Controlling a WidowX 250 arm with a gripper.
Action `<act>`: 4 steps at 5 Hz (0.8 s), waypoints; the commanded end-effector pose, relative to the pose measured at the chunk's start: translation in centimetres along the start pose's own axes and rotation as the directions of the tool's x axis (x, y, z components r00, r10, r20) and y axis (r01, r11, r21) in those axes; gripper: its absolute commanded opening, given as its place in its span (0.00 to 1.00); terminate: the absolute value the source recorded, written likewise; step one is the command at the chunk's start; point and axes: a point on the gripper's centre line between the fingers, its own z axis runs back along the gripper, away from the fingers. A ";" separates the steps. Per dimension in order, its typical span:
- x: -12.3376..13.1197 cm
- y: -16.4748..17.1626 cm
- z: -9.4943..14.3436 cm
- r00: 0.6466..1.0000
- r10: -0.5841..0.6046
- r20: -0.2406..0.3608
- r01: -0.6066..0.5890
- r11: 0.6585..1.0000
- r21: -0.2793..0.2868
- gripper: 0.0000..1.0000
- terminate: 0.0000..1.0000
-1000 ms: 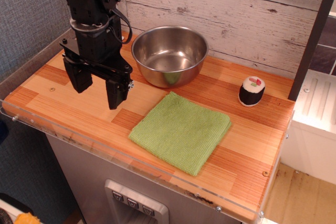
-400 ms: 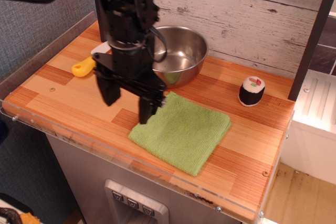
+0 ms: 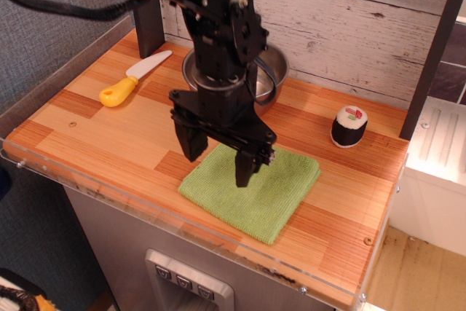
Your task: Put the cloth in front of the pot.
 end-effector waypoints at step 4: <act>2.1 -1.2 -1.5 0.998 -0.042 0.041 0.043 0.999 -0.028 1.00 0.00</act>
